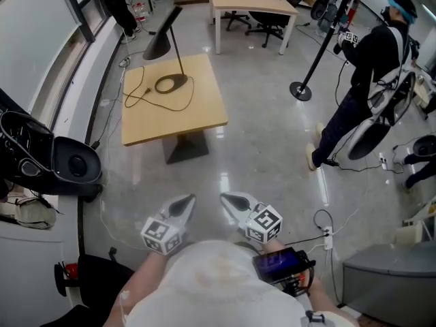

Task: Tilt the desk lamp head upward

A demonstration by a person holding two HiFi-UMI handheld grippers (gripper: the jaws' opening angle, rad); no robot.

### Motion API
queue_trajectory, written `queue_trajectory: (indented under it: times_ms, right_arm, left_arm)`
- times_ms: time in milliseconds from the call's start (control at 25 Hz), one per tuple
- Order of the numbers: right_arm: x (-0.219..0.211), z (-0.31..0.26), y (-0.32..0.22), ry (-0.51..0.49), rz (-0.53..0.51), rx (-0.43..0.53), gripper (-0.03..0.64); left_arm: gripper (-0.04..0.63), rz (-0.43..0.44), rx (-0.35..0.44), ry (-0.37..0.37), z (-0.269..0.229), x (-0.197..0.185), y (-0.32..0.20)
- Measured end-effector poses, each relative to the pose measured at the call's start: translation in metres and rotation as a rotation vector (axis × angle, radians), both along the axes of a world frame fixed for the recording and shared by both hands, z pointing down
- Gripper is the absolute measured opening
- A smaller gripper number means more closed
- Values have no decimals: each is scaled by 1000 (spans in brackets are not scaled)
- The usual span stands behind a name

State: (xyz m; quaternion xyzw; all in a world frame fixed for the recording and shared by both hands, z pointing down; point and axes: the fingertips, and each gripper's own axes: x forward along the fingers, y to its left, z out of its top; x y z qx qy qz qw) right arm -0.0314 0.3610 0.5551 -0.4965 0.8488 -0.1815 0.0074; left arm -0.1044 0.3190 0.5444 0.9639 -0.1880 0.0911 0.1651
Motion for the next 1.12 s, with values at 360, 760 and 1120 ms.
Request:
queue_trajectory:
  times_ms: [360, 760, 1120]
  right_arm:
    - [37, 8, 3, 11, 8, -19, 12]
    - [62, 15, 23, 9, -19, -26, 14]
    - [66, 20, 22, 14, -44, -31, 14]
  left_arm:
    - [2, -2, -10, -10, 9, 32, 6]
    - [2, -40, -3, -25, 14, 52, 25]
    - [2, -90, 9, -30, 15, 49, 18]
